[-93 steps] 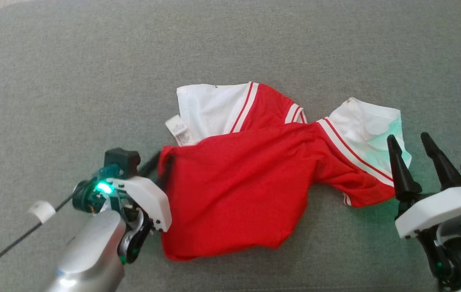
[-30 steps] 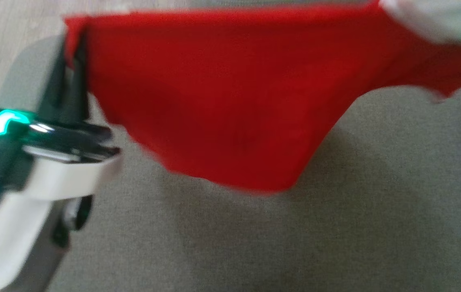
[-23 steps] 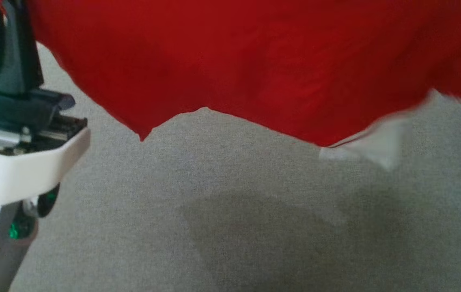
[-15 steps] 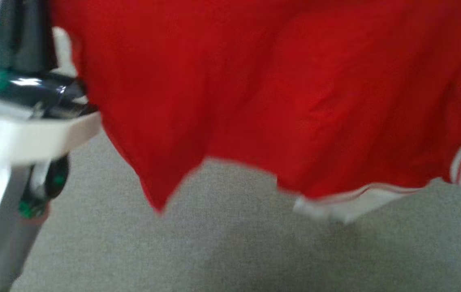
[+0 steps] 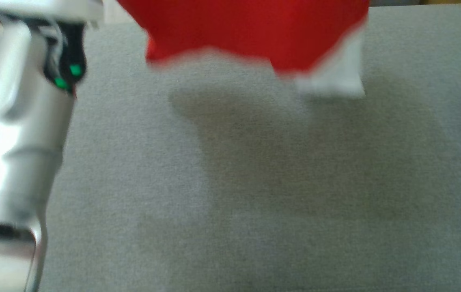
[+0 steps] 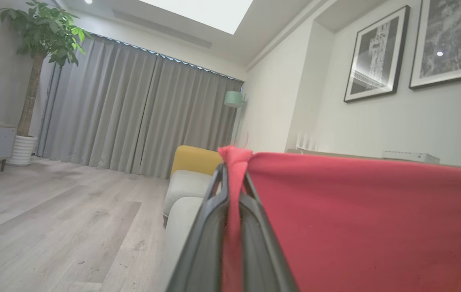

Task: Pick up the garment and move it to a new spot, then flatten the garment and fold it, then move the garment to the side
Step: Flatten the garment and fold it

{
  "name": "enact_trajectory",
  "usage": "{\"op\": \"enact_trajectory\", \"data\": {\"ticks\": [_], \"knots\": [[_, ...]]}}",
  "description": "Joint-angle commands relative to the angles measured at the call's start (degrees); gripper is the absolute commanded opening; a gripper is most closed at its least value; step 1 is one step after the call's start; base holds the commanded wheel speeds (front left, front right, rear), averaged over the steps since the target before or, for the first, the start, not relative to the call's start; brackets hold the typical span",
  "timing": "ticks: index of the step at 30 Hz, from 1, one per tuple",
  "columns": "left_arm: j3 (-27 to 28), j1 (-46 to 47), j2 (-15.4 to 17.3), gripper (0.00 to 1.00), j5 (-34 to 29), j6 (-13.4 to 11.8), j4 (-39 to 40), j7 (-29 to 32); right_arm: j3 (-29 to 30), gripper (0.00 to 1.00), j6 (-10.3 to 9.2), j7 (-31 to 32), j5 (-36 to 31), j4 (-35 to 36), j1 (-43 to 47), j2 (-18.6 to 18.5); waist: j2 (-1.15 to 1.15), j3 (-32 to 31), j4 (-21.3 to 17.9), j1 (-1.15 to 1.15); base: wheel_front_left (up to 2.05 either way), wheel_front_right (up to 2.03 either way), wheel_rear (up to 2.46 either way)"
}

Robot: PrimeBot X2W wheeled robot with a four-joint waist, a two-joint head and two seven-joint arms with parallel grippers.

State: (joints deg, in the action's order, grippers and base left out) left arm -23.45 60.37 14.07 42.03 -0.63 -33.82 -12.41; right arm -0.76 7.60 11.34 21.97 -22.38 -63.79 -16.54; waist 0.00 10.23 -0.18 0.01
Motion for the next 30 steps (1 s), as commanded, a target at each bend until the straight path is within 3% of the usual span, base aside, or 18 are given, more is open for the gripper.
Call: {"op": "enact_trajectory", "data": {"ticks": [1,6,12,16,23,30], "knots": [[3.4,4.6,1.7,0.00,0.0,0.4,-1.8,-1.0,-1.1,0.00,-0.11,-1.5,1.0,-1.1,-3.4,1.4,0.00,0.0,-0.5,-0.01,0.00,0.00,0.00],[4.8,5.5,-0.6,0.00,0.8,2.2,-16.1,-2.2,-8.4,0.00,-0.11,-5.5,4.4,-13.0,-4.4,5.7,0.00,0.3,-2.2,-0.01,0.00,0.00,0.00],[4.5,-0.9,-4.6,0.00,1.4,3.0,-30.4,-2.5,-16.8,0.00,-0.11,-8.7,9.9,-25.5,3.8,10.2,0.00,2.9,-3.0,-0.01,0.00,0.00,0.00],[3.7,-4.8,-7.3,0.00,0.9,3.9,-35.1,-2.5,-21.7,0.00,-0.11,-11.6,13.8,-29.2,10.2,11.1,0.00,4.3,-2.4,-0.01,0.00,0.00,0.00],[7.4,-12.8,-7.4,0.00,-3.5,3.9,-24.8,-2.6,-25.9,0.00,-0.11,-18.4,18.7,-25.1,19.3,7.9,0.00,4.2,-1.7,-0.01,0.00,0.00,0.00],[16.8,-27.9,-6.9,0.00,-10.2,3.7,-5.9,-2.6,-26.0,0.00,-0.11,-22.7,19.5,-11.1,30.7,1.4,0.00,0.8,-2.3,-0.01,0.00,0.00,0.00]]}}
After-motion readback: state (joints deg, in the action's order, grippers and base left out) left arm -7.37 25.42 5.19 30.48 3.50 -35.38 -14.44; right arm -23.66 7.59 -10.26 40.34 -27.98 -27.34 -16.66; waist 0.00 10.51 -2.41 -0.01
